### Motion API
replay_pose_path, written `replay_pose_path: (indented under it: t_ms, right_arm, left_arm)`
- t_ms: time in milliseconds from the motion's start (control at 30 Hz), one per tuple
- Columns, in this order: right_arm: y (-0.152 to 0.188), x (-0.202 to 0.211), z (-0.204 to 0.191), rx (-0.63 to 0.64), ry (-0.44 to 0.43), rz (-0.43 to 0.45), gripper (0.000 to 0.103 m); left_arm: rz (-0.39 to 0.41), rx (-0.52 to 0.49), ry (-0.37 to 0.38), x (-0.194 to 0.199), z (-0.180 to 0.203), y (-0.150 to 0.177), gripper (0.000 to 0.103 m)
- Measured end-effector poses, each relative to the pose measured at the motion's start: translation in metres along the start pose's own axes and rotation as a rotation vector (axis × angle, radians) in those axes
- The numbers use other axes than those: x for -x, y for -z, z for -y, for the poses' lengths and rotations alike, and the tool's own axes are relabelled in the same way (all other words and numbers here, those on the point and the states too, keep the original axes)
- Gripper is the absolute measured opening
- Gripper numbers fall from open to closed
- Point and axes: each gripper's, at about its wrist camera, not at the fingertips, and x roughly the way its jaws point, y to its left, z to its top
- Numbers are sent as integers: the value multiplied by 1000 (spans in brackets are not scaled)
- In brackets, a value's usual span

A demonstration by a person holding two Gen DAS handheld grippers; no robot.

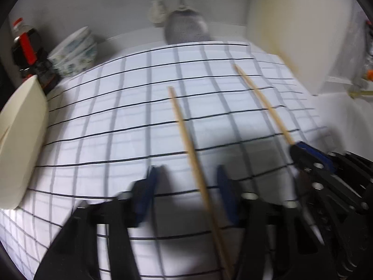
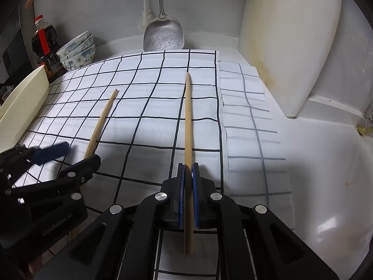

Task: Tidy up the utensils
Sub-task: 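Lift and carry the left tool's chopstick toward the dish while the right tool carries its own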

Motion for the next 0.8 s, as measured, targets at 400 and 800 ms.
replay_pose_path:
  t_ms: [400, 800]
  right_arm:
    - [-3, 13, -7, -44, -26, 1, 6]
    - [-28, 62, -51, -71, -78, 49, 6]
  left_arm:
    - [-40, 1, 44, 10, -12, -1, 7]
    - [74, 14, 25, 79, -64, -18, 7]
